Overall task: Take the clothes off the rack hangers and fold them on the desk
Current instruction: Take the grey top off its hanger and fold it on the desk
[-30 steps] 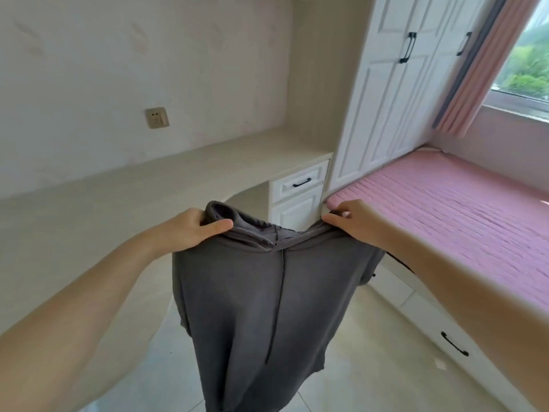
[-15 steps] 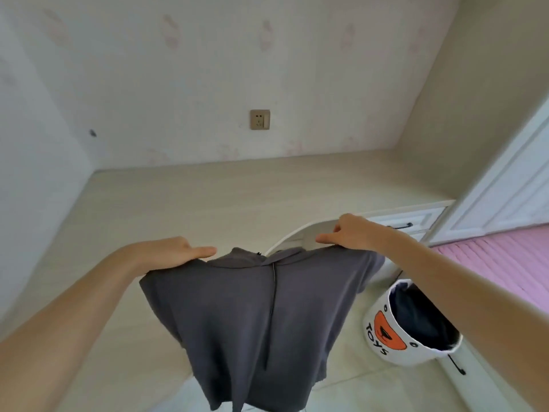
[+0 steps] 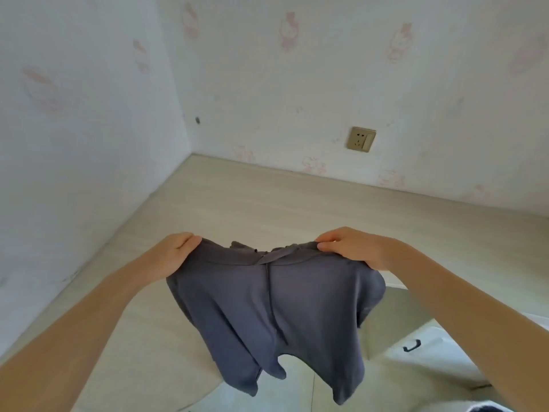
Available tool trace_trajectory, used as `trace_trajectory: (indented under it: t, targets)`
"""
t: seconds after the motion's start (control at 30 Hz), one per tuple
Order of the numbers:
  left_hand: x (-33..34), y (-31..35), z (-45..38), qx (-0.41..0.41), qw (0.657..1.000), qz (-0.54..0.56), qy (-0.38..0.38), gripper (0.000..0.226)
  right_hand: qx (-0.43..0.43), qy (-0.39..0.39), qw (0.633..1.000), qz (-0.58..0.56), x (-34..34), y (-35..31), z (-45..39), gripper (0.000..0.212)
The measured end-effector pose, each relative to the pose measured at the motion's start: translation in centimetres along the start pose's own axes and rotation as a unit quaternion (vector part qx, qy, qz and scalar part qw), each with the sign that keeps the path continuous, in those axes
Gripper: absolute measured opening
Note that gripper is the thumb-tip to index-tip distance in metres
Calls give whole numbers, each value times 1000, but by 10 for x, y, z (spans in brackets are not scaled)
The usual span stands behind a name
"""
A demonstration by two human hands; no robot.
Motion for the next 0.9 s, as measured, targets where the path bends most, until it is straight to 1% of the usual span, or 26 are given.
trace_trajectory:
  t: [0.07, 0.1, 0.17, 0.23, 0.3, 0.33, 0.4, 0.47, 0.5, 0.57, 0.63, 0.73, 0.83, 0.87, 0.9]
  targets:
    - [-9, -5, -4, 0, 1000, 0, 25, 39, -49, 58, 997, -4, -18, -16, -26, 24]
    - [-9, -3, -4, 5, 1000, -12, 19, 37, -68, 95, 993, -5, -27, -20, -29, 25]
    - [-13, -14, -11, -2, 999, -25, -22, 32, -100, 152, 983, 7, -45, -32, -49, 26]
    - [-14, -25, -21, -11, 996, -22, -89, 25, -125, 186, 974, 29, -57, -40, -69, 25]
    - [-15, -40, -37, -35, 989, -16, -141, 23, -140, 202, 968, 56, -63, -44, -93, 23]
    - [-18, -50, -54, -45, 989, -9, -143, 23, -143, 203, 966, 73, -65, -47, -112, 22]
    - [-24, -61, -81, -46, 993, -6, -109, 25, -141, 206, 963, 105, -66, -50, -136, 21]
    - [-33, -75, -115, -50, 997, 15, -60, 27, -134, 204, 963, 116, -71, -56, -168, 20]
    - [-36, -81, -128, -53, 998, 28, -37, 27, -126, 201, 965, 110, -75, -58, -182, 20]
    - [-42, -94, -155, -56, 998, 30, 5, 27, -103, 187, 975, 58, -83, -61, -211, 23]
    - [-48, -111, -181, -58, 998, 3, 39, 27, -78, 168, 982, -24, -89, -62, -245, 26]
    - [-55, -133, -221, -60, 996, -47, 50, 28, -33, 161, 981, -102, -92, -60, -299, 26]
    - [-73, -139, -258, -48, 992, -99, 63, 32, 9, 170, 978, -121, -96, -64, -345, 26]
    - [-84, -137, -270, -44, 989, -119, 79, 34, -3, 185, 977, -107, -101, -74, -355, 26]
    - [-97, -138, -284, -44, 984, -136, 103, 37, -34, 212, 974, -78, -108, -88, -366, 24]
Point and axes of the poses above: each hand's wrist, its own z-axis away from the middle knuckle, its own x-axis out of the palm, y = z × x, the point moved 7 cm from there along -z, towards the middle knuckle, and after that the axes turned 6 degrees about z, right-handed, at the moved point
